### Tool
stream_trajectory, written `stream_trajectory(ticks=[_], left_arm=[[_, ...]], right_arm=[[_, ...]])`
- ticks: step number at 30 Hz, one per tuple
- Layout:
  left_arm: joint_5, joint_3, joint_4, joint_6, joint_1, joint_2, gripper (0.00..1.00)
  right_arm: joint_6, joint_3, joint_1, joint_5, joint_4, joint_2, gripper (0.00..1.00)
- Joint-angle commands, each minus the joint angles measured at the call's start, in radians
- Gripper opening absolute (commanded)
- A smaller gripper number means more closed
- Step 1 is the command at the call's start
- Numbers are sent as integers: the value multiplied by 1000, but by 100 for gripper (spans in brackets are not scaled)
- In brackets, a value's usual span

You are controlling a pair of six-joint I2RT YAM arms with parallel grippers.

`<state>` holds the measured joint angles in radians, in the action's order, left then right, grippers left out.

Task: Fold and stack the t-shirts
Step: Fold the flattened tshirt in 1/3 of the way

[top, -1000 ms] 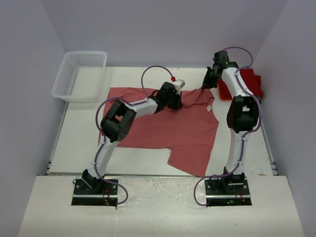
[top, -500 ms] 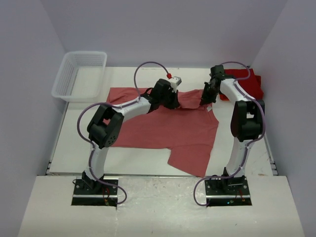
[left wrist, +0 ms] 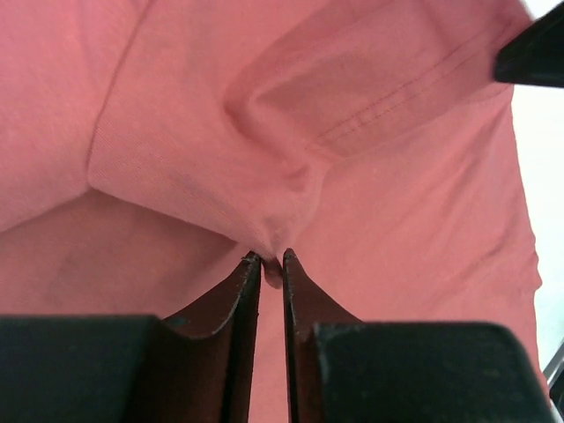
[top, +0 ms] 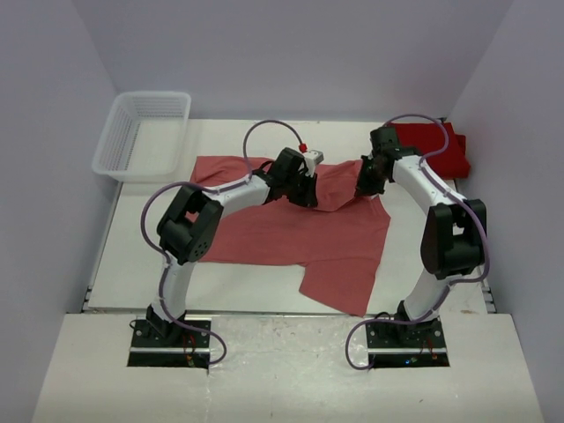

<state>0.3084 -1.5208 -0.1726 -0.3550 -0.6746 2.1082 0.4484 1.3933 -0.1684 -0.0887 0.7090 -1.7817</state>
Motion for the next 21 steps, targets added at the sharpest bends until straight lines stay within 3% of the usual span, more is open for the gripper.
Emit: stream_trajectory(ticks=[1,13,21], left_arm=[[75,4,-44,24,0,33,17],[43,4,-151,70,0,58,21],[-77,27,-192,82,1,-31,13]], right_arm=[[15,-31,-11,35,-25,71,0],[16,-134,-39,84,-36,128,0],[16,-212,-56,125,-60,156,0]])
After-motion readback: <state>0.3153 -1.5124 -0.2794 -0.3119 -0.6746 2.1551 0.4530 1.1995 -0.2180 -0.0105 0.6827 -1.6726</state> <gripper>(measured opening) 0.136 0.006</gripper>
